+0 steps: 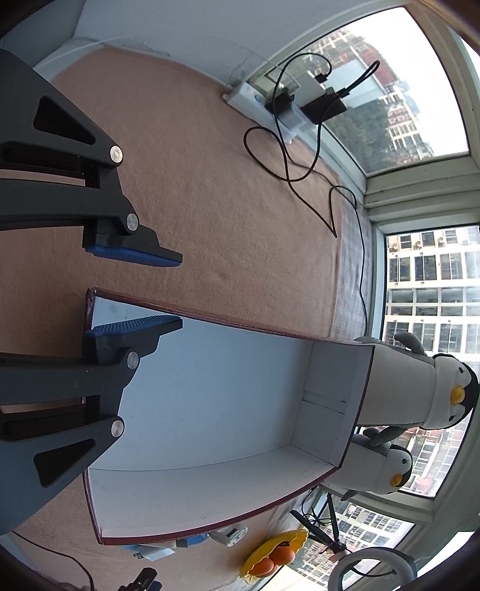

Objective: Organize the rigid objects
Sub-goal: 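Move the right tool to the white charger plug and close on it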

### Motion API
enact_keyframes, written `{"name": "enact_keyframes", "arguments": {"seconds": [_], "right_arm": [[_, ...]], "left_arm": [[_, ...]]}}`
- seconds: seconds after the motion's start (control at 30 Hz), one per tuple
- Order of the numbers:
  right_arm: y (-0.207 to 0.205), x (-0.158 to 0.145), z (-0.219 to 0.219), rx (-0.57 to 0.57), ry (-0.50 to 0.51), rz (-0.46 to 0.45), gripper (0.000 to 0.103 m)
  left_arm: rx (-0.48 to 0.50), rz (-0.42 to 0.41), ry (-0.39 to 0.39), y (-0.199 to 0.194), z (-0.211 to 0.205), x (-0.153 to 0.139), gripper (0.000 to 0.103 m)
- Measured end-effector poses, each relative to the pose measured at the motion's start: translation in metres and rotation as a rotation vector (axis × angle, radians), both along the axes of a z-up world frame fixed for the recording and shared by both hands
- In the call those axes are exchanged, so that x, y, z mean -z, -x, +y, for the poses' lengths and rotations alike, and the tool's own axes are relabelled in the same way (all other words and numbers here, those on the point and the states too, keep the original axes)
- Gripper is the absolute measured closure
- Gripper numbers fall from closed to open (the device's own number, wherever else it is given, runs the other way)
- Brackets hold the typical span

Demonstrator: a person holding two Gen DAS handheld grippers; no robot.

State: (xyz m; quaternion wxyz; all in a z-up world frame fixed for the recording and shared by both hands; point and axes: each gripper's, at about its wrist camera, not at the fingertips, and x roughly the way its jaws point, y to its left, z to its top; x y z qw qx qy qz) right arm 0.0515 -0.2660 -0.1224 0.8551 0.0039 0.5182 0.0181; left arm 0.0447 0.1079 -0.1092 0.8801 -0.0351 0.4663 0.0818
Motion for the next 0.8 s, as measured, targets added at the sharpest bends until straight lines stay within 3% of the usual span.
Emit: {"name": "enact_keyframes", "arguments": {"seconds": [0.37,0.8], "right_arm": [[-0.022,0.030,0.009,-0.081,0.076,0.080,0.042],[-0.036,0.051,0.013,-0.119,0.065,0.133,0.056]], "left_arm": [[-0.005,0.024,0.020,-0.001,0.001,0.006,0.080],[-0.014,0.042,0.021,-0.003,0.002,0.008,0.080]]}}
